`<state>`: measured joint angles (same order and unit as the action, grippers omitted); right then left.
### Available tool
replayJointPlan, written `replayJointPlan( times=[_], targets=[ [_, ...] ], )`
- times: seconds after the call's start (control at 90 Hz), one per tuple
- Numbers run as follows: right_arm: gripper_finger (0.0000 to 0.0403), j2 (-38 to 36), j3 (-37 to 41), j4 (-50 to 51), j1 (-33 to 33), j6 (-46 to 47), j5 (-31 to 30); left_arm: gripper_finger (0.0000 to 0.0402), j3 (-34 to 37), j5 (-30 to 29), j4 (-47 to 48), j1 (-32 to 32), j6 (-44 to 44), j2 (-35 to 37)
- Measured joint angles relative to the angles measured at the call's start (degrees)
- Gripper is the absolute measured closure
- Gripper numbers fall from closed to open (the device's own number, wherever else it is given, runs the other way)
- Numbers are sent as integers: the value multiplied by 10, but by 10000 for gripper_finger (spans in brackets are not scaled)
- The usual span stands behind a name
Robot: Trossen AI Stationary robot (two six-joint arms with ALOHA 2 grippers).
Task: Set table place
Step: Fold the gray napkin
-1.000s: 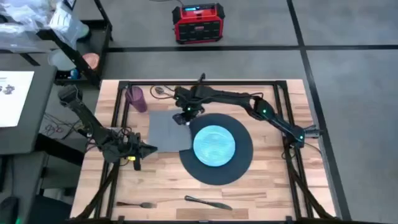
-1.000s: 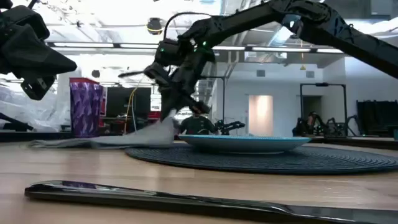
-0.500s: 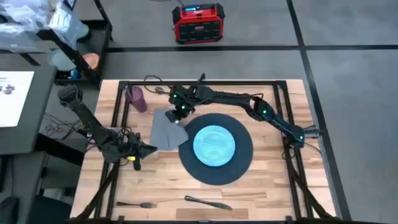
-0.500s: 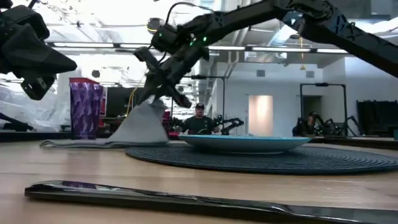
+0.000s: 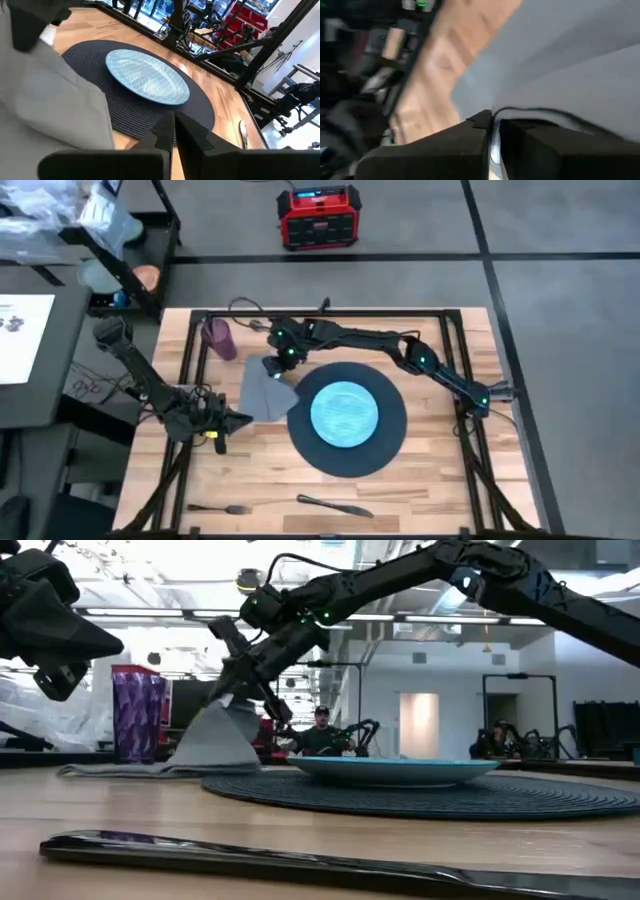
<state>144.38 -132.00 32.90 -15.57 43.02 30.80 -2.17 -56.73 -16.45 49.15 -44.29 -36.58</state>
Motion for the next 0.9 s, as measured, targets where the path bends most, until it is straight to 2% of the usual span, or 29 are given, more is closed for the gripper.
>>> replayJointPlan(
  times=[0.3,0.456,0.578,0.733,0.9],
  targets=[
    [339,1,0,-32,-3,6,7,401,0,0,0,0,-1,0],
    [333,2,0,-32,-3,1,7,401,0,-13,8,-17,-28,0],
    [344,2,0,-31,-3,-7,7,401,0,-17,21,-42,-49,0],
    [394,2,0,-18,-2,-47,7,401,0,-17,57,-64,-98,0],
    [402,2,0,22,-3,-79,3,401,0,-17,85,-66,-130,0]
  ],
)
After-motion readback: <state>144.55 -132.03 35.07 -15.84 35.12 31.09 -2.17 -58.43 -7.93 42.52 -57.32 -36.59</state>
